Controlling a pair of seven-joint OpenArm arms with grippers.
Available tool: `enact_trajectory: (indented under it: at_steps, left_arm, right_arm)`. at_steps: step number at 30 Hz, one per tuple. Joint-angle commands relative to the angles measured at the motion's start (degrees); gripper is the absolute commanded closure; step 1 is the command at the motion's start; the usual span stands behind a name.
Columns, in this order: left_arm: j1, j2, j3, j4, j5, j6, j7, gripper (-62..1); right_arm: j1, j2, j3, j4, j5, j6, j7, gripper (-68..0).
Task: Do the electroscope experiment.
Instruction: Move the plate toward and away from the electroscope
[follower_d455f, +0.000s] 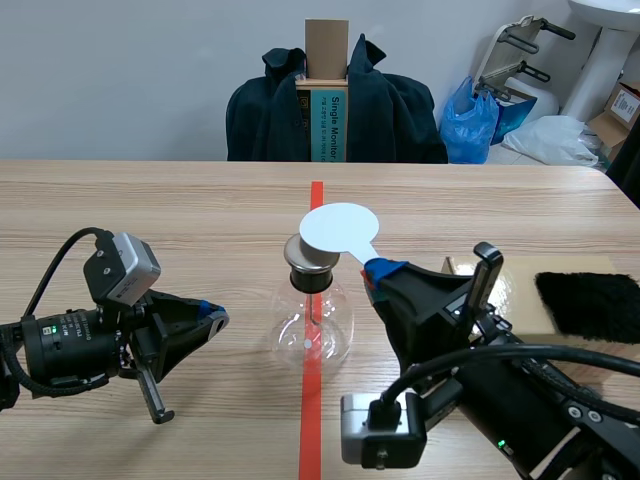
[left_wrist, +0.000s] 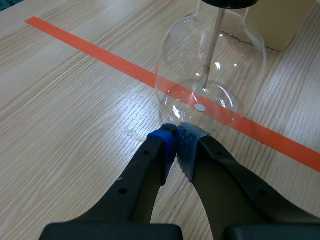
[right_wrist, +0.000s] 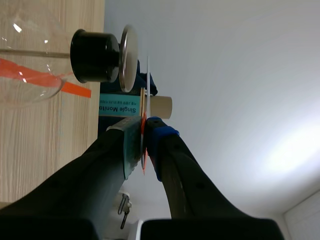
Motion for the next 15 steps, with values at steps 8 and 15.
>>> enact_trajectory:
  at_steps: [8,15]
  left_arm:
    - [0.0,-0.2,-0.6,1.2,-0.6,-0.1,-1.0,-3.1]
    - [0.0,-0.2,-0.6,1.2,-0.6,-0.1,-1.0,-3.2]
  right_arm:
    - [0.7,0.4,0.5,0.7,0.4,-0.8,-9.7,-0.8]
    - [0.7,0.4,0.5,0.7,0.5,-0.8,-16.7,-0.8]
